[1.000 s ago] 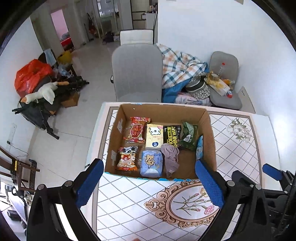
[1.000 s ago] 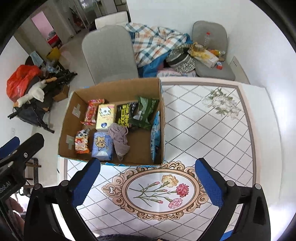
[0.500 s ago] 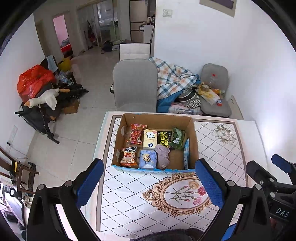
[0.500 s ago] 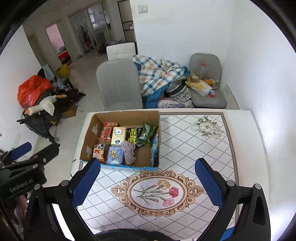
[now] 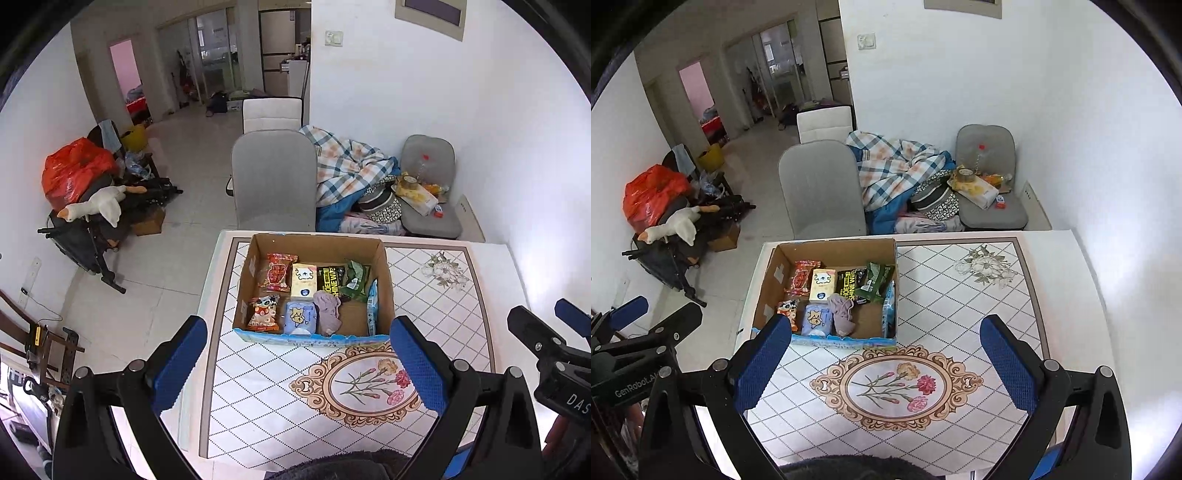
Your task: Organize soft objects
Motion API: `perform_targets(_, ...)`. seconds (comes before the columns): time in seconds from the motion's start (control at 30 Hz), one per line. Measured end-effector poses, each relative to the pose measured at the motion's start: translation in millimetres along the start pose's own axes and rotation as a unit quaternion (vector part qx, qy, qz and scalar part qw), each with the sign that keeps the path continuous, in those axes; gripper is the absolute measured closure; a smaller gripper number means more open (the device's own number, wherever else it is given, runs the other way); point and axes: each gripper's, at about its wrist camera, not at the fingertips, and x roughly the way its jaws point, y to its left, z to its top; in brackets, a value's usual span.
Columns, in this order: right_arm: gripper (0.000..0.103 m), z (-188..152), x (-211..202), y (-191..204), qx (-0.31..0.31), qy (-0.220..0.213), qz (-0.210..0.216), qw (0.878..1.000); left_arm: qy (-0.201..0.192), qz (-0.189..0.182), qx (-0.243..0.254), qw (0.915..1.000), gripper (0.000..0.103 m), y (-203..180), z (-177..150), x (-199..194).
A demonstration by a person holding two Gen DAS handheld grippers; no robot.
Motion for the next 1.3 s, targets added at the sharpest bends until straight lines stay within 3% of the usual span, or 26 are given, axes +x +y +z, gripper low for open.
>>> perform_targets(1.3, 0.000, -2, 2, 7, -0.010, -0.001, -0.035, 0.999, 0.011, 0.013, -0.006, 0.9998, 0.001, 5, -12, 6)
